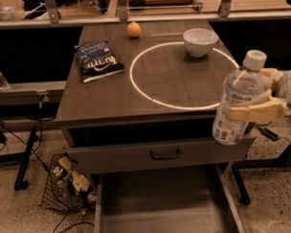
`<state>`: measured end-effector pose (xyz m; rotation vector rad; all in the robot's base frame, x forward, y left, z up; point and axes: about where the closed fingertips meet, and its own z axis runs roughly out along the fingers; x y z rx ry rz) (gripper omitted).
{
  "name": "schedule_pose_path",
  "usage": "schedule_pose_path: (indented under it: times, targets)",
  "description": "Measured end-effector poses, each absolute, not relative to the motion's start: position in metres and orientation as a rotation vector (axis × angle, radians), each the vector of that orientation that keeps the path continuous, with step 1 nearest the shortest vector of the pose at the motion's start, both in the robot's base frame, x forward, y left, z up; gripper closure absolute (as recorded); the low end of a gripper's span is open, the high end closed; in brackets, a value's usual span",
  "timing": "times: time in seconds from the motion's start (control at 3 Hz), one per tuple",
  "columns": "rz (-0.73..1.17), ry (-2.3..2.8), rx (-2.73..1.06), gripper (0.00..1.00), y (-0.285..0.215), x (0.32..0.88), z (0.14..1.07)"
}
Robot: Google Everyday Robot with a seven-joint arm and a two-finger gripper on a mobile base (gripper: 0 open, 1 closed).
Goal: Place blue plastic bottle into middle drawer
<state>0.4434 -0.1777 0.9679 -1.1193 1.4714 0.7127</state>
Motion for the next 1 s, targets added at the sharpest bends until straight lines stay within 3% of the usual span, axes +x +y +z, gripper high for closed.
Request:
schedule_pose_path:
  times: [0.33, 1.0]
  targets:
    - [0.691, 1.56, -1.17, 1.0, -0.219, 0.425, 0.925]
    - [0.709, 1.563, -1.162, 1.0, -0.216, 0.419, 0.899]
